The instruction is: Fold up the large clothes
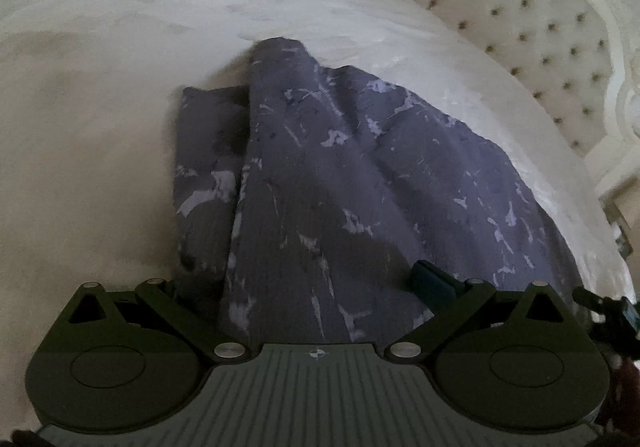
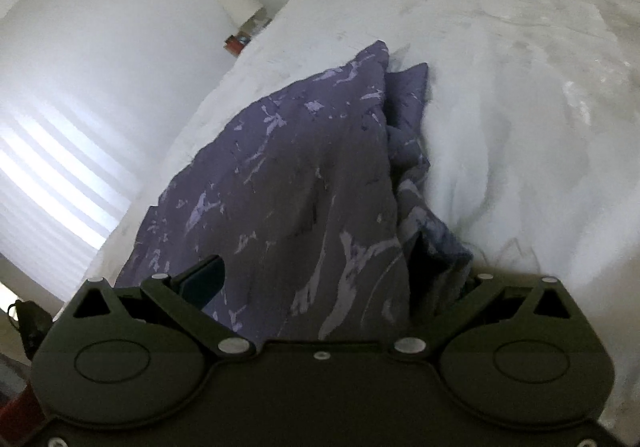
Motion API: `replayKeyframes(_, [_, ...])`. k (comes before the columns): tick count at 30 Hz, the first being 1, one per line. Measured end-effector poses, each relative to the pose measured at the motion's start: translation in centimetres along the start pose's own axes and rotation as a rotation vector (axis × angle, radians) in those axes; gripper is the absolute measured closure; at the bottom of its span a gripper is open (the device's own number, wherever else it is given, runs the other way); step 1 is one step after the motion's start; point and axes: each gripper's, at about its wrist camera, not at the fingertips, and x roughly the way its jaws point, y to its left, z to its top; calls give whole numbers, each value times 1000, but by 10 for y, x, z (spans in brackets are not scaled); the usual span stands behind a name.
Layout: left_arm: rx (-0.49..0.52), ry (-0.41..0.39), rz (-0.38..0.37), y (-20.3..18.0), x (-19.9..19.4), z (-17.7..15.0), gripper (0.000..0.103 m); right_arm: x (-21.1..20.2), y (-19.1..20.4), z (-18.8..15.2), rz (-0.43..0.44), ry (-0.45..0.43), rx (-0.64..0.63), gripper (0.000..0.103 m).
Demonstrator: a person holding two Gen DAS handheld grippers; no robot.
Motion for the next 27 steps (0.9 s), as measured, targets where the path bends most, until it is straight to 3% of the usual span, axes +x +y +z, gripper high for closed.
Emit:
replayKeyframes(4, [-23, -10, -15, 0, 5, 6, 1, 6, -3, 4, 32, -14, -5, 0])
replayKeyframes(8, [-127, -28, -26, 1, 5, 9, 2, 8, -3, 6, 43, -20, -1, 0])
replayKeyframes(9, [-147, -36, -44, 3, 5, 8, 9, 8, -3, 7, 44, -16, -2, 0])
replayKeyframes(10, [-162, -44, -66, 4, 3, 6, 44, 8, -3, 8, 46, -9, -4, 0])
replayKeyframes(11, [-173, -40, -58, 4, 1, 4, 59, 8, -3, 8, 46, -1, -6, 0])
replayKeyframes(13, [-186, -39, -68, 4, -2, 1, 69, 8, 0, 10, 28, 13, -16, 19])
replayKeyframes(14, [-183, -44, -84, 2, -4, 0, 70, 9, 1, 10, 20, 30, -23, 40])
replayKeyframes(15, [-177, -51, -90, -1, -8, -1, 71, 10, 2, 11, 38, 57, -15, 48])
replayKeyframes(20, [-204, -57, -149, -6, -31, -9, 74, 8, 19, 12, 9, 92, -24, 57])
replayKeyframes(27, [-204, -36, -178, -3, -77, -34, 74, -10, 39, -5, 24, 177, -11, 57])
